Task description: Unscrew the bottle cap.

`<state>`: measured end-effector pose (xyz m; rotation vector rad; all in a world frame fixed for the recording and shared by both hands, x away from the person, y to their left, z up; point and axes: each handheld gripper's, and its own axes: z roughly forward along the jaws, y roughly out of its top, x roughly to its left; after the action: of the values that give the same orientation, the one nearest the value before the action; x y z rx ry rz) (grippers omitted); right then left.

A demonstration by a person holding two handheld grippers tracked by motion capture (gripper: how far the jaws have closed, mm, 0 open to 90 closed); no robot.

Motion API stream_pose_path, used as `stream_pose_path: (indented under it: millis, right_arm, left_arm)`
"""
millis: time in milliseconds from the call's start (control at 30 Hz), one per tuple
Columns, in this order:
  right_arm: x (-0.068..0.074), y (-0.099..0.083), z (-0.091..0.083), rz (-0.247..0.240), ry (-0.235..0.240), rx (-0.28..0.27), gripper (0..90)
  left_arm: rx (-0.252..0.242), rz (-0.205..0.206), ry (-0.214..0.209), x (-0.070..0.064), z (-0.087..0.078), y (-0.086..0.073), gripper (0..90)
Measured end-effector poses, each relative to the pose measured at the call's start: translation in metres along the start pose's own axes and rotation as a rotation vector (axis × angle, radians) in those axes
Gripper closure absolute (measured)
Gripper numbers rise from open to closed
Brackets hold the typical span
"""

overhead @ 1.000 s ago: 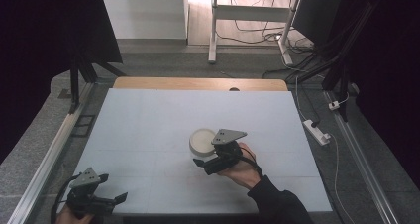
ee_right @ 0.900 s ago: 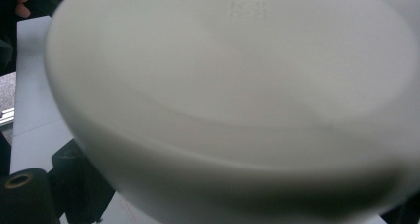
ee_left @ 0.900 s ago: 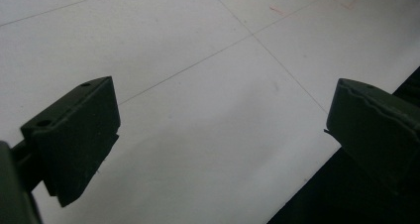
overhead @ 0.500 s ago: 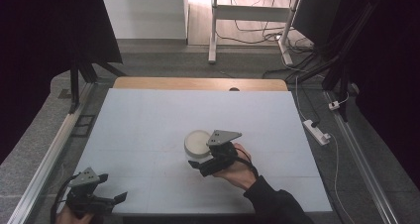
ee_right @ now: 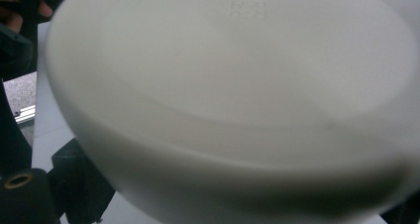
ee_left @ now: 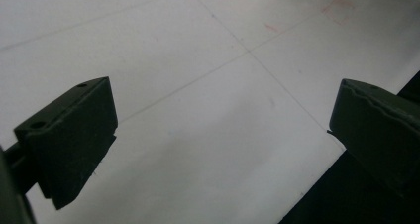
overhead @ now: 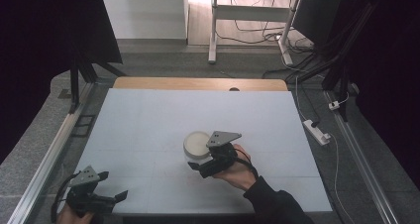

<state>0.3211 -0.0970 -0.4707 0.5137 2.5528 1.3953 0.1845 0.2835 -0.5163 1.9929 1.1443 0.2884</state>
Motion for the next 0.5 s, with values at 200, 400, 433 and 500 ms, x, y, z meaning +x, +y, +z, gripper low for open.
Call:
stream_pose_path:
  millis: [200,400,433,500]
  right_arm:
    - [0.001,0.000,0.000,-0.004,0.004,-0.001,6.7]
    - [0.001,0.000,-0.001,-0.009,0.007,-0.002,6.7]
    - [0.001,0.000,-0.001,-0.007,0.008,-0.003,6.7]
    - [0.001,-0.001,-0.002,0.000,0.019,-0.009,6.7]
  left_arm:
    - [-0.013,0.033,-0.054,-0.001,0.000,0.010,0.0]
    - [-0.029,0.082,-0.090,-0.004,0.006,0.019,0.0]
    - [-0.037,0.091,-0.093,-0.005,0.007,0.021,0.0]
    - [-0.047,0.102,-0.102,-0.007,0.007,0.025,0.0]
